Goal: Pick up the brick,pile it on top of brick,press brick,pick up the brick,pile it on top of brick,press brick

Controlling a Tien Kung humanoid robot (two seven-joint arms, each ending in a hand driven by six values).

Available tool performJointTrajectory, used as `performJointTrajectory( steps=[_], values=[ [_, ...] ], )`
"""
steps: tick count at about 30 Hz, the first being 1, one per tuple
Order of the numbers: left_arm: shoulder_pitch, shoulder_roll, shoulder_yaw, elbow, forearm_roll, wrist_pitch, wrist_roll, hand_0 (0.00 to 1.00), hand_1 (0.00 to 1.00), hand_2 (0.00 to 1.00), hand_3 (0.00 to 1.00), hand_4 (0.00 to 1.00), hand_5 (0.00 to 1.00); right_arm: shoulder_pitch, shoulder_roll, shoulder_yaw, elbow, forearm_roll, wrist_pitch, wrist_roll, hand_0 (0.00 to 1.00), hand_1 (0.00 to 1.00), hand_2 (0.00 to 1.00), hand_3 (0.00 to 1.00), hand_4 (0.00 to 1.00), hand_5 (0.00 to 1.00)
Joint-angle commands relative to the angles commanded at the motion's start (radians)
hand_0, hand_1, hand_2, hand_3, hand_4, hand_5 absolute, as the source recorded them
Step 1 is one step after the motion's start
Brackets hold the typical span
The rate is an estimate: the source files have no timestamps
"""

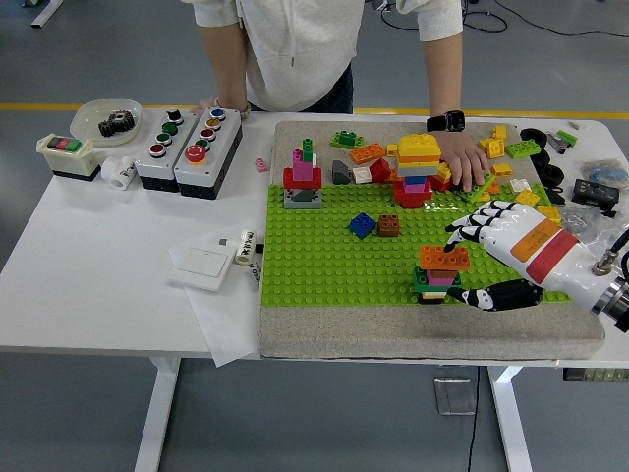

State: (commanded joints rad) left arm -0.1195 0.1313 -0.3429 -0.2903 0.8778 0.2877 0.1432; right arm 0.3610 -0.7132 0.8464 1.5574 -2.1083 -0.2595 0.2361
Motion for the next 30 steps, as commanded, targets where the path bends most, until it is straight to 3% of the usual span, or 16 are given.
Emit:
performJointTrajectory(
  steps=[30],
  values=[
    [-0.010, 0.001, 0.008, -0.002, -0.007, -0.002, -0.003, 0.700, 0.671, 0.755, 0.652, 0.751, 0.647, 0.005, 0.016, -0.011, -0.041, 0.000, -0.002, -0.001, 0.762, 0.693, 0.740, 0.609, 0.793, 0.587]
  ],
)
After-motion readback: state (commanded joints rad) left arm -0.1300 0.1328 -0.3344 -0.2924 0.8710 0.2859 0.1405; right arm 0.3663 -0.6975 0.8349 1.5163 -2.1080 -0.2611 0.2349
